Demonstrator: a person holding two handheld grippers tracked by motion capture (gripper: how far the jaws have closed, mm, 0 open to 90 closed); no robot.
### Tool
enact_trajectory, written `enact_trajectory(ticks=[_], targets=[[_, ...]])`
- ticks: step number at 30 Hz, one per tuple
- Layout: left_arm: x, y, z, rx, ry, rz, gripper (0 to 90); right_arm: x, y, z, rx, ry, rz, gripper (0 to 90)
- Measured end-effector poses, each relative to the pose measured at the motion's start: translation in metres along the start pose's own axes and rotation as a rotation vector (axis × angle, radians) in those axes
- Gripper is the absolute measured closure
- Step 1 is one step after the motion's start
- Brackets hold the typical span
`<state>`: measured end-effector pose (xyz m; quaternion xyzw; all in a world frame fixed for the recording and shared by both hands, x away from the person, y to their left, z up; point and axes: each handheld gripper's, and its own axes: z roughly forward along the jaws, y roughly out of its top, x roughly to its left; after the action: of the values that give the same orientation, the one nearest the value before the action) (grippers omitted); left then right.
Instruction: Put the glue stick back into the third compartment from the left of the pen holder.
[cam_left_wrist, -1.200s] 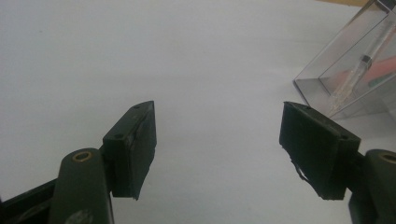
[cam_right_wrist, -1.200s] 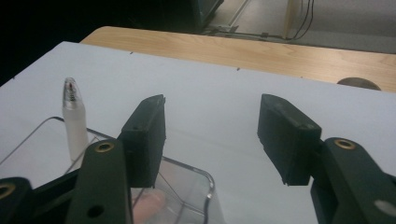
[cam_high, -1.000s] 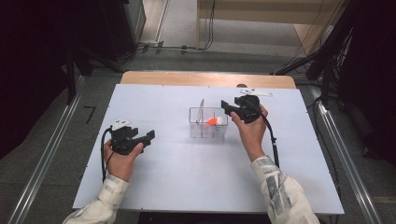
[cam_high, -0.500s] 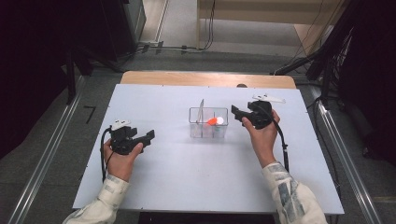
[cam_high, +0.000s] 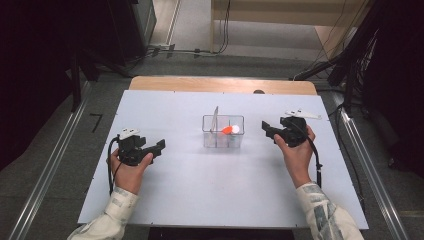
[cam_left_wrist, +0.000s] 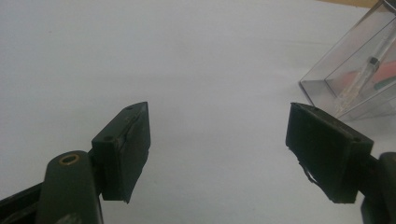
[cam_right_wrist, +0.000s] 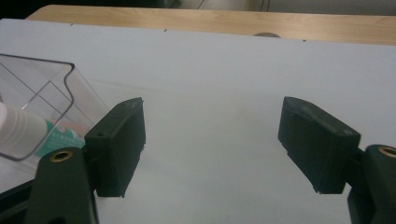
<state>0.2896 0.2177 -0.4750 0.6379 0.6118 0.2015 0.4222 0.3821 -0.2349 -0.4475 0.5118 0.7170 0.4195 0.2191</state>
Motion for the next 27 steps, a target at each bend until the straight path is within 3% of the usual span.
enact_trajectory(ticks=[6,19,27], targets=[[0.001,0.0,-0.001,-0.004,0.006,0.0,21.7,-0.006,-0.011,-0.013,0.017,-0.024,-0.045,20.2],[0.0,0.0,-0.003,-0.01,0.012,0.005,20.8,-0.021,-0.035,-0.041,0.048,-0.035,-0.055,18.9],[0.001,-0.002,-0.006,-0.008,0.012,0.012,20.8,-0.032,-0.047,-0.055,0.057,-0.073,-0.059,18.8]])
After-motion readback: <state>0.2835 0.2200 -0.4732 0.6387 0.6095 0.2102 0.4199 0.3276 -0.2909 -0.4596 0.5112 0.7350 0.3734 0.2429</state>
